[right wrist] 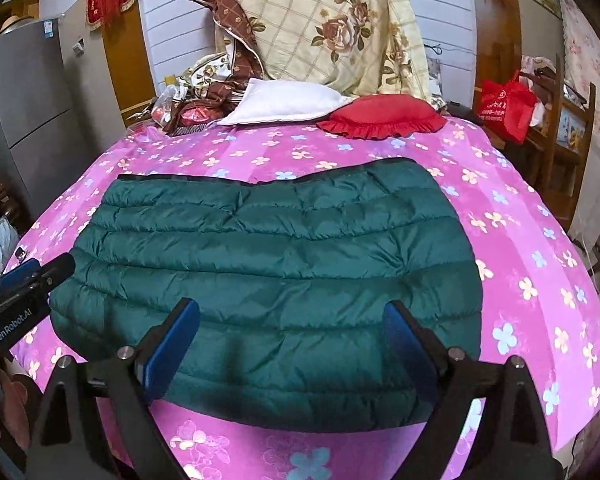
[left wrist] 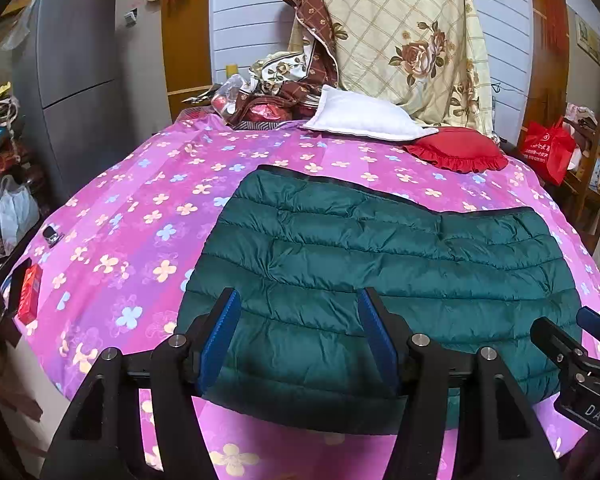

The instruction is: Fold large clothes

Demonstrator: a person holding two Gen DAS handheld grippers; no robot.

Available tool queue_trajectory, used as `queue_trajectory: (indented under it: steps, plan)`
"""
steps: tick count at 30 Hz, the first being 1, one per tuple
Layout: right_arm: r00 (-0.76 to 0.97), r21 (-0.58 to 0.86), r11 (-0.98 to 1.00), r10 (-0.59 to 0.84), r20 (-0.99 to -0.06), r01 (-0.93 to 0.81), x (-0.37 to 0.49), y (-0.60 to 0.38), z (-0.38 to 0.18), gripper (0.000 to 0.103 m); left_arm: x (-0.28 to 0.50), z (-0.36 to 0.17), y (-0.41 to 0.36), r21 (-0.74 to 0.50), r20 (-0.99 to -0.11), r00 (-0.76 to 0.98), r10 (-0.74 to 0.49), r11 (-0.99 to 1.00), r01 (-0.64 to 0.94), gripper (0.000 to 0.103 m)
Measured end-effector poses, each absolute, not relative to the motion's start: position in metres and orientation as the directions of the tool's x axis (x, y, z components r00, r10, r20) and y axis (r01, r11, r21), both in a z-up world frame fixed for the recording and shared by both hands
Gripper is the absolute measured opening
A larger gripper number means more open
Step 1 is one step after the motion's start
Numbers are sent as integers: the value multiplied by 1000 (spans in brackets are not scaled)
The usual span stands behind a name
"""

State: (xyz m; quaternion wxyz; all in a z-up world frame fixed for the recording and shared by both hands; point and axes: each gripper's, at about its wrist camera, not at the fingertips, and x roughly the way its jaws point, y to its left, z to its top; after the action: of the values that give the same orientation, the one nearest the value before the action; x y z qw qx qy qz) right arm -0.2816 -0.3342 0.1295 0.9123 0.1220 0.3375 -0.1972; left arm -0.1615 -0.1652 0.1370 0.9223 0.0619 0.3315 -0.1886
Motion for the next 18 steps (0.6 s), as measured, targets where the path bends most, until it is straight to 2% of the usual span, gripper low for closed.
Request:
queue_trajectory:
  steps: [18]
  plan:
    - [682, 80, 898, -267, -681, 432, -273, -333, 122, 95, -160, 132, -168, -10, -643, 701, -307, 919, 394, 53]
